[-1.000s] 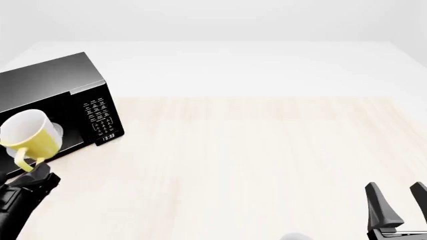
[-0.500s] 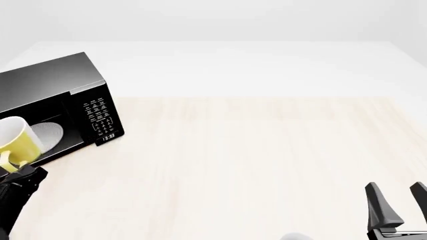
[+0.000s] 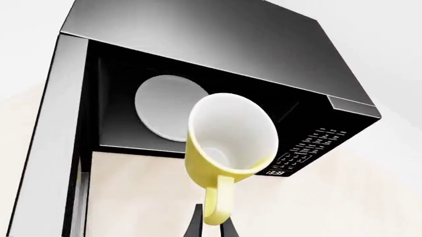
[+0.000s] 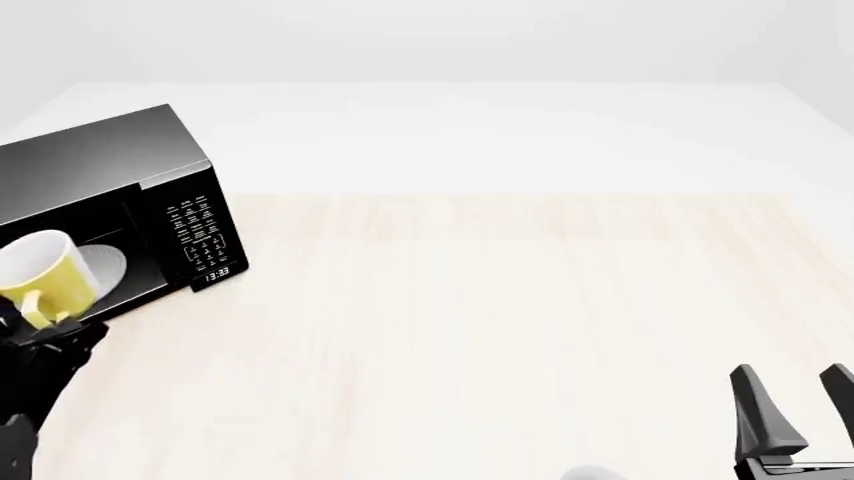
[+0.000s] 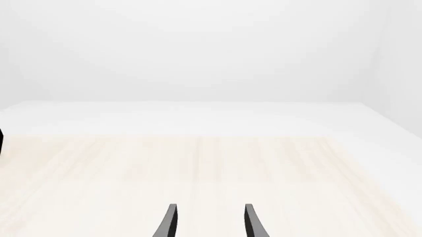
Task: Put the yellow and white mug in the microwave and close it.
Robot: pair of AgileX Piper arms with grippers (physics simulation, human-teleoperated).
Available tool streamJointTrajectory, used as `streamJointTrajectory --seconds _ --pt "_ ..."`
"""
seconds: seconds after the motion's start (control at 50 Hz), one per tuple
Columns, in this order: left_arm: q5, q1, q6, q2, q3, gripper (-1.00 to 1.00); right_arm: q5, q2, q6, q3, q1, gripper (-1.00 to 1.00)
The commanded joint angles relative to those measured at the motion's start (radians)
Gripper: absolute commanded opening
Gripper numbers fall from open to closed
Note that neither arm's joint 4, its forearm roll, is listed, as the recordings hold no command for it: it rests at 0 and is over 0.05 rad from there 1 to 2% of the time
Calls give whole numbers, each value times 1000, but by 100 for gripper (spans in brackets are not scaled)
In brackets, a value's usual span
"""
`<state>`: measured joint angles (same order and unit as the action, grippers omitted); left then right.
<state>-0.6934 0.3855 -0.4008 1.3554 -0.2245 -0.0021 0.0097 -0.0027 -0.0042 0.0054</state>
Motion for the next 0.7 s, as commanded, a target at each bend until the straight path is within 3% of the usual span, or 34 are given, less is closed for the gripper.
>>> streamJointTrajectory --seconds 0.02,0.7 --pt "-46 7 11 112 -52 -100 0 0 0 0 0 100" --pt "-113 19 7 340 -165 -100 0 0 0 0 0 100"
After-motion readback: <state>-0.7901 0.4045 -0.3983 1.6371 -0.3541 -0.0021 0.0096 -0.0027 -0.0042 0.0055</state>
